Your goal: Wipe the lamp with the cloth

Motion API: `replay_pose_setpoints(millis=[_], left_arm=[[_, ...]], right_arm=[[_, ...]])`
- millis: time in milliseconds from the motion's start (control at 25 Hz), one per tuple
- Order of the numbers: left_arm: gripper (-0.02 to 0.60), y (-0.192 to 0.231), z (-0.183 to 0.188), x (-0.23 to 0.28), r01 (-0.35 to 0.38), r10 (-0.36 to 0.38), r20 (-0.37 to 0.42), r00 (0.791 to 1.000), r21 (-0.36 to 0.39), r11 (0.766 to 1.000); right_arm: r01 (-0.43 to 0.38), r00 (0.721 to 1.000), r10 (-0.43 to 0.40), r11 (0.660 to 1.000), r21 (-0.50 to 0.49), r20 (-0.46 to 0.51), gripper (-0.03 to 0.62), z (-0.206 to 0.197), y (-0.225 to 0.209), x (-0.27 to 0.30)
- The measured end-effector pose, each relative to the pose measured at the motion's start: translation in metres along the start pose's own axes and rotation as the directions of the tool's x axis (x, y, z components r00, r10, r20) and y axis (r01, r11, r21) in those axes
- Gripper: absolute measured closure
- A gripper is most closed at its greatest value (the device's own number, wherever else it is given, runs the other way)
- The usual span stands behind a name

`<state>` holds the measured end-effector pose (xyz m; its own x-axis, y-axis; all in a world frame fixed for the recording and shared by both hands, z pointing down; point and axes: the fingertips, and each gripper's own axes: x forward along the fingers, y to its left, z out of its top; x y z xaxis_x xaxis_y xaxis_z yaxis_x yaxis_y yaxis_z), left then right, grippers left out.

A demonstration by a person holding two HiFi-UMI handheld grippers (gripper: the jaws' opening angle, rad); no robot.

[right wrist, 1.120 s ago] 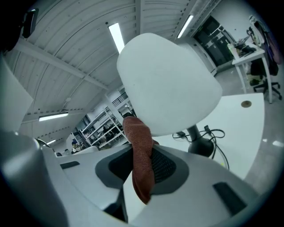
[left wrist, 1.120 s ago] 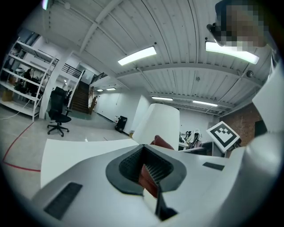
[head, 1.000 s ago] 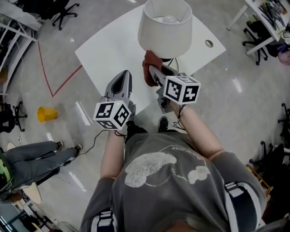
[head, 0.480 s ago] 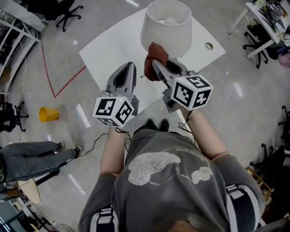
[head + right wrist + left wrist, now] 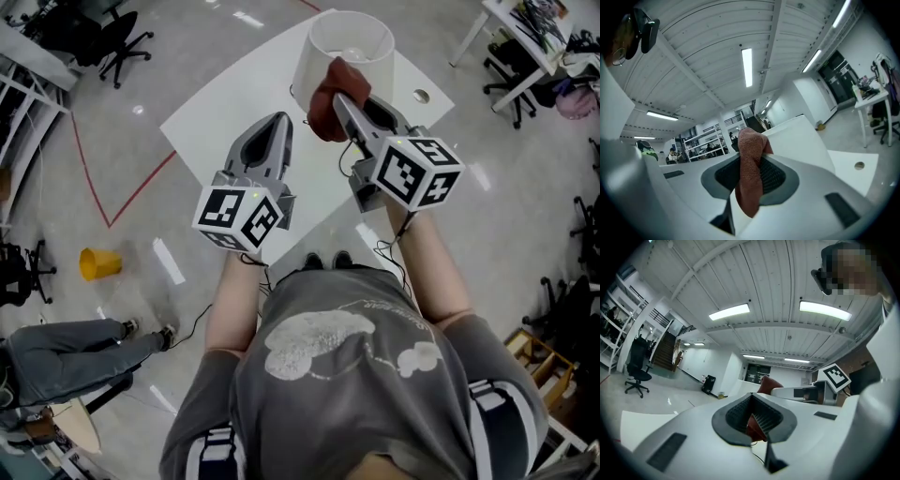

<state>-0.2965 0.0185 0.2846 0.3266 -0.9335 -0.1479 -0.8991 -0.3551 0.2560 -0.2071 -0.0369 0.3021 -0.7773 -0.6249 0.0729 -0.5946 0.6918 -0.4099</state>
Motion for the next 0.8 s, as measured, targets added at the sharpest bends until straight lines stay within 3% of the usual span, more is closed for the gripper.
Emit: replay_pose_setpoints(millis=[360, 800], left_arm=[[0.574, -0.001, -0.031, 0.009, 0.019, -0.02, -0.049, 0.999, -0.028, 0.999], [0.574, -0.015, -0.065, 0.026, -0.114, 0.112, -0.056, 0.992, -0.038, 0.993]], right_arm=[[0.06, 0.997, -0.06, 0.998, -0.01, -0.044, 0.502, -0.033, -0.035, -0.013], [-0.03, 0.977, 0.028, 1.0, -0.006, -0.212, 0.502, -0.083, -0.079, -0.026]])
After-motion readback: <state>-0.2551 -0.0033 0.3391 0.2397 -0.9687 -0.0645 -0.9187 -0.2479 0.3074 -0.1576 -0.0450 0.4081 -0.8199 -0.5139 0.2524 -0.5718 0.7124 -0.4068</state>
